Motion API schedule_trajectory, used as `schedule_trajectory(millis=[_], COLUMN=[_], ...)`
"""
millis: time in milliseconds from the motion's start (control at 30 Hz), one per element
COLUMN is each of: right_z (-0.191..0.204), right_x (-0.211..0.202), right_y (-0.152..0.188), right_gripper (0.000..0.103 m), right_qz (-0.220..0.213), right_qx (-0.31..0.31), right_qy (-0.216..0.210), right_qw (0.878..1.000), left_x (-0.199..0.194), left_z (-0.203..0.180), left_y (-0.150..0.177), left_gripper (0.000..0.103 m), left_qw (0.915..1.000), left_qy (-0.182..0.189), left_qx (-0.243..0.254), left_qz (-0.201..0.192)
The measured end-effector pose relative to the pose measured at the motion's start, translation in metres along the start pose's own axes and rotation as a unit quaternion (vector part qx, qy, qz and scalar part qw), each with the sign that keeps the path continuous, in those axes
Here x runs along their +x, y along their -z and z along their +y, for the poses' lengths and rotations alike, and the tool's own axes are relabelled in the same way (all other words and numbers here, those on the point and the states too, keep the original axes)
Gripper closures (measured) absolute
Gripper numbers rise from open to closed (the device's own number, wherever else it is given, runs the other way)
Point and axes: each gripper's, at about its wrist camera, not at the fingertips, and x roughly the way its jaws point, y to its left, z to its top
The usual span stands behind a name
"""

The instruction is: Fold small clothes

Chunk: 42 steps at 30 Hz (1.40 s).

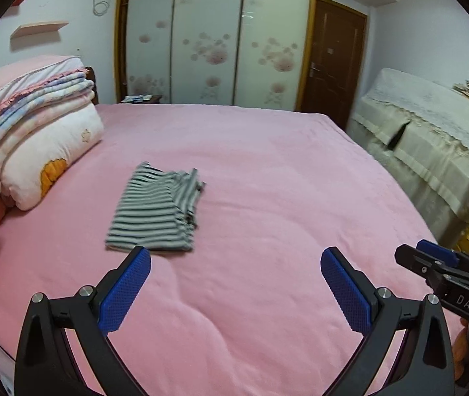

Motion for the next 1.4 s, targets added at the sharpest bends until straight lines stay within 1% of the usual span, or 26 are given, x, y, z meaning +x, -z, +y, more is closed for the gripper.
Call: schedule_trajectory(millis=[100, 167, 367, 567, 667, 800, 933, 1067, 1233, 1400], right_z=[-0.012, -0.018, -0.023, -0.016, -0.013, -0.011, -0.010, -0.014, -0.018, -0.021], right_x=[-0.021, -0.028, -0.038, -0.044, -0.046, -0.049, -0.050, -0.049, -0.050, -0.052], right_y=[0.021, 0.028, 0.036, 0.034, 0.034, 0.035, 0.038, 0.039, 0.041, 0.045], right_gripper=[0.045, 0.044, 0.044, 0.044, 0.043, 0.042, 0.041, 0.040, 0.040, 0.040], right_qz=[-0.013, -0.014, -0.013, -0.023, -0.025, -0.030, -0.034, -0.027, -0.028, -0.027], right_qx=[0.014, 0.022, 0.022, 0.013, 0.011, 0.005, -0.001, 0.004, 0.006, 0.005], right_qy=[0.025, 0.034, 0.032, 0.031, 0.031, 0.041, 0.055, 0.054, 0.066, 0.071], right_qw=[1.000, 0.999, 0.999, 0.999, 0.999, 0.999, 0.998, 0.998, 0.997, 0.997], left_x=[-0.008, -0.012, -0.022, -0.029, -0.029, -0.024, -0.020, -0.016, -0.012, -0.015], left_z=[-0.015, -0.021, -0.025, -0.029, -0.032, -0.041, -0.050, -0.055, -0.061, -0.066], left_y=[0.013, 0.018, 0.025, 0.024, 0.024, 0.025, 0.031, 0.035, 0.038, 0.038], left_gripper=[0.001, 0.001, 0.001, 0.001, 0.001, 0.001, 0.001, 0.001, 0.001, 0.001], left_qw=[0.9999, 0.9998, 0.9991, 0.9986, 0.9990, 0.9989, 0.9994, 0.9994, 0.9994, 0.9994], left_qy=[-0.009, -0.015, -0.019, -0.045, -0.038, -0.047, -0.033, -0.026, -0.021, -0.020], left_qx=[-0.006, -0.014, -0.037, -0.020, -0.017, -0.004, 0.002, 0.010, 0.008, 0.013], left_qz=[0.003, 0.003, 0.000, -0.016, -0.014, -0.002, 0.010, 0.018, 0.027, 0.023])
